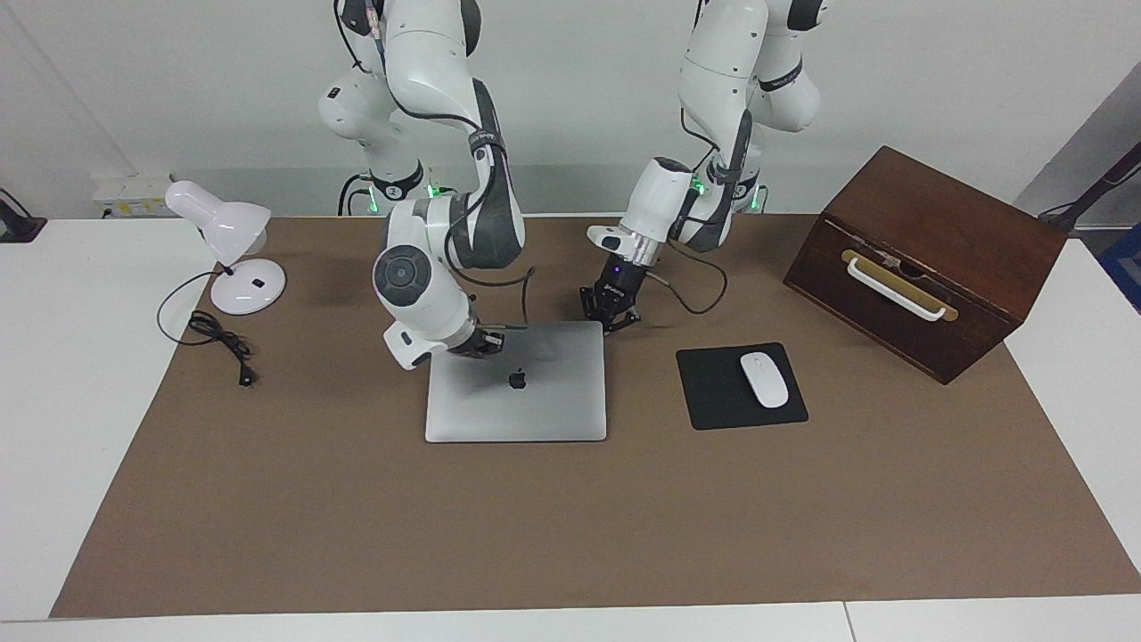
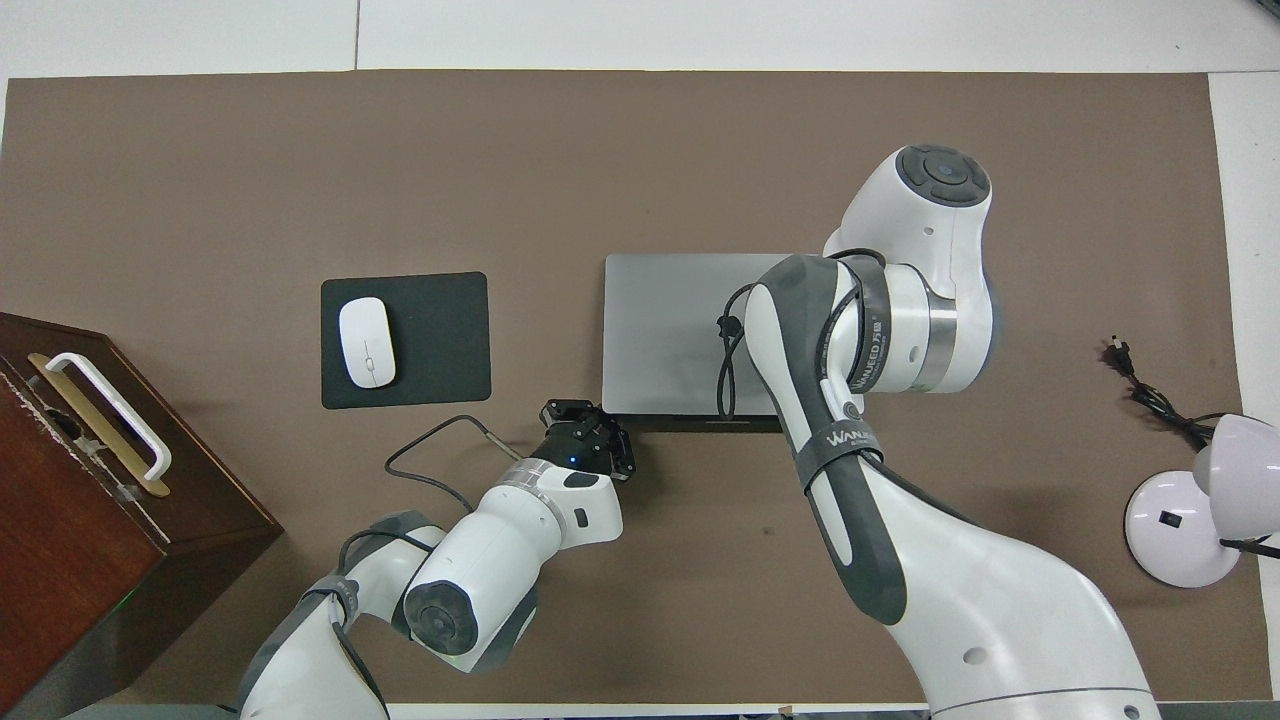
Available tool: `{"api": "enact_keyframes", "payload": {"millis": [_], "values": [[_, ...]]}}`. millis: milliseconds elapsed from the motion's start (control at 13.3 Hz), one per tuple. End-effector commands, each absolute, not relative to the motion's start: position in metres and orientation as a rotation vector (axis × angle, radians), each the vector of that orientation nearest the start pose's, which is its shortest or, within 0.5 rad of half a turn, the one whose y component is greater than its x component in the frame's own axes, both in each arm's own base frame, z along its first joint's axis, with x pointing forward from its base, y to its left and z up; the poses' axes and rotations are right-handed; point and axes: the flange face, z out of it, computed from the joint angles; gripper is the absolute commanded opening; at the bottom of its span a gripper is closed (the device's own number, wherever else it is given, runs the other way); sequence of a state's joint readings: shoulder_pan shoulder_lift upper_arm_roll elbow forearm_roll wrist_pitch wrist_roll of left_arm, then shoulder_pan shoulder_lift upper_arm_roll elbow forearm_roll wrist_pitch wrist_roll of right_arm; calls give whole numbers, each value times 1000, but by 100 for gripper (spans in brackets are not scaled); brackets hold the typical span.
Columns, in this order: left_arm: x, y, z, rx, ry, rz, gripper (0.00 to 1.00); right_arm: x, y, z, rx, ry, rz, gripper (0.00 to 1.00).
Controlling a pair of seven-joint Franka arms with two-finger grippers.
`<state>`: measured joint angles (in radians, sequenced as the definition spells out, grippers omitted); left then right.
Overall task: Close laptop with both arms
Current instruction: 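Press the lowered screen fully shut with the right gripper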
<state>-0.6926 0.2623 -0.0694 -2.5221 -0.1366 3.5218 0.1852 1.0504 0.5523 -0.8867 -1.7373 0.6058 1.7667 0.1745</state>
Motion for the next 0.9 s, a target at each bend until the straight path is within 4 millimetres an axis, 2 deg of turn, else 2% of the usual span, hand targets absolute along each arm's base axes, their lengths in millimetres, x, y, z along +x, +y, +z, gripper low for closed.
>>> {"api": "enact_keyframes", "payload": {"millis": [0,827], "values": [[368,-334,236,-2949,1212,-990,0,579,200,333,-3004,290,448,0],[373,-337,238,-2964,1185,-981,0,576,200,327,-3008,291,448,0]]}}
